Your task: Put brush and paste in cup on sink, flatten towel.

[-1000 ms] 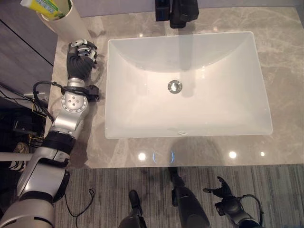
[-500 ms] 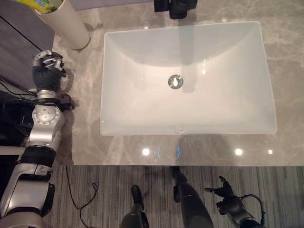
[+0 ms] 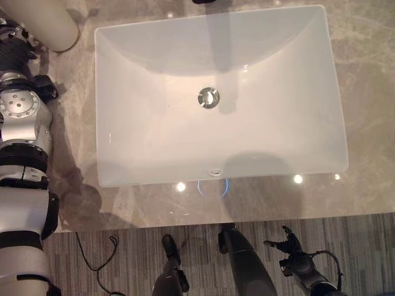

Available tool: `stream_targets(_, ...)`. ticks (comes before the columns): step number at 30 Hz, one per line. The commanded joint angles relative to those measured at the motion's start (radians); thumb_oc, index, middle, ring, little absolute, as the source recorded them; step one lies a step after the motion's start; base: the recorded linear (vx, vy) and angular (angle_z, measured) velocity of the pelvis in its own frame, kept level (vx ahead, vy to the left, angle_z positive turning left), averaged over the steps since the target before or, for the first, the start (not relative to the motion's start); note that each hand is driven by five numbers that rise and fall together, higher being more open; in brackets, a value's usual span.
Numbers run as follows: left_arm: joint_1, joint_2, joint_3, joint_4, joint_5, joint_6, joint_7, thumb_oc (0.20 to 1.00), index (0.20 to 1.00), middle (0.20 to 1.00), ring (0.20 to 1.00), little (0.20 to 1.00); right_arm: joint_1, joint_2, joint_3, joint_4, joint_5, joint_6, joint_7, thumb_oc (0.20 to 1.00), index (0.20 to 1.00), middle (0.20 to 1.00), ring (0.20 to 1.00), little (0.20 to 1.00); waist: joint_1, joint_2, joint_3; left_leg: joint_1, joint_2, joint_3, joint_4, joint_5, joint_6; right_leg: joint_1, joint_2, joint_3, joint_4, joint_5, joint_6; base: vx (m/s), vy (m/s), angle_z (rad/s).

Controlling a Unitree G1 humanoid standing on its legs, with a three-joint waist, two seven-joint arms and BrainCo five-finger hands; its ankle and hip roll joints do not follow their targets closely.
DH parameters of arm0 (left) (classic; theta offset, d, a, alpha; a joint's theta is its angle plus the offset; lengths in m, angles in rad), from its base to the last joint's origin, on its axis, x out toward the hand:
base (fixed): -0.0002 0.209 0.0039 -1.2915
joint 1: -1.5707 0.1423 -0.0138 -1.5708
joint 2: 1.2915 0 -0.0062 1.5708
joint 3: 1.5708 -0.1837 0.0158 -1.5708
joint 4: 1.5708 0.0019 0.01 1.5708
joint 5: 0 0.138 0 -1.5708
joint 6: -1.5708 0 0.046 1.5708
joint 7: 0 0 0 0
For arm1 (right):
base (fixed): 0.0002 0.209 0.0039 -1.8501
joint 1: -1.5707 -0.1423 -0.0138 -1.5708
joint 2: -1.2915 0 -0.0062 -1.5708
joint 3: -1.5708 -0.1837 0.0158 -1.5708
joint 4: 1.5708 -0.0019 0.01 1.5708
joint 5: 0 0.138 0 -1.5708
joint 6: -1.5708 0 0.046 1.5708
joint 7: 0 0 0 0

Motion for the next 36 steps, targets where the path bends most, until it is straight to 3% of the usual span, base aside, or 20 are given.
stream_targets(1,0.023,-0.024,-0.026,-0.029,0.045,-0.015,0.006,0.2,0.2,0.2,0.2,0.2,0.012,0.01,0.027,-0.007,0.023,-0.009,-0.006,1.0,1.0,1.0,1.0,1.0,-0.028,-0.008,0.009,0.114,-0.033,0.03,0.011,0.187,-0.032,-0.014,-0.02,0.034,0.123,-0.053,0.109,0.07,-0.027,0.06)
stream_targets(2,-0.004,-0.072,-0.05,-0.07,0.056,-0.026,0.024,0.2,0.2,0.2,0.2,0.2,0.013,0.009,0.032,-0.033,0.035,-0.018,-0.005,1.0,1.0,1.0,1.0,1.0,-0.029,-0.005,0.009,0.117,-0.029,0.038,0.011,0.201,-0.033,-0.018,-0.01,0.034,0.121,-0.054,0.101,0.05,-0.031,0.04)
stream_targets(10,-0.021,-0.121,-0.068,-0.13,0.057,-0.039,0.034,0.2,0.2,0.2,0.2,0.2,0.008,0.012,0.041,-0.066,0.045,-0.021,-0.009,1.0,1.0,1.0,1.0,1.0,-0.032,-0.007,0.009,0.13,-0.022,0.052,0.011,0.227,-0.036,-0.012,0.011,0.043,0.107,-0.051,0.094,0.01,-0.016,-0.01)
stream_targets(26,-0.033,-0.171,-0.07,-0.128,0.073,-0.046,0.05,0.2,0.2,0.2,0.2,0.2,0.003,0.003,0.043,-0.04,0.038,-0.017,-0.016,1.0,1.0,1.0,1.0,1.0,-0.042,0.004,0.014,0.151,-0.022,0.071,0.011,0.255,-0.035,0.007,0.031,0.06,0.077,-0.05,0.08,0.0,-0.006,-0.04)
stream_targets(36,0.01,-0.171,-0.006,-0.053,0.202,0.004,0.163,0.2,0.2,0.2,0.2,0.2,-0.023,-0.002,0.049,0.022,0.024,-0.002,-0.023,1.0,1.0,1.0,1.0,1.0,-0.024,0.0,0.0,0.207,-0.031,0.072,0.011,0.246,-0.017,0.077,0.025,0.07,0.043,-0.04,0.079,-0.02,0.0,-0.09)
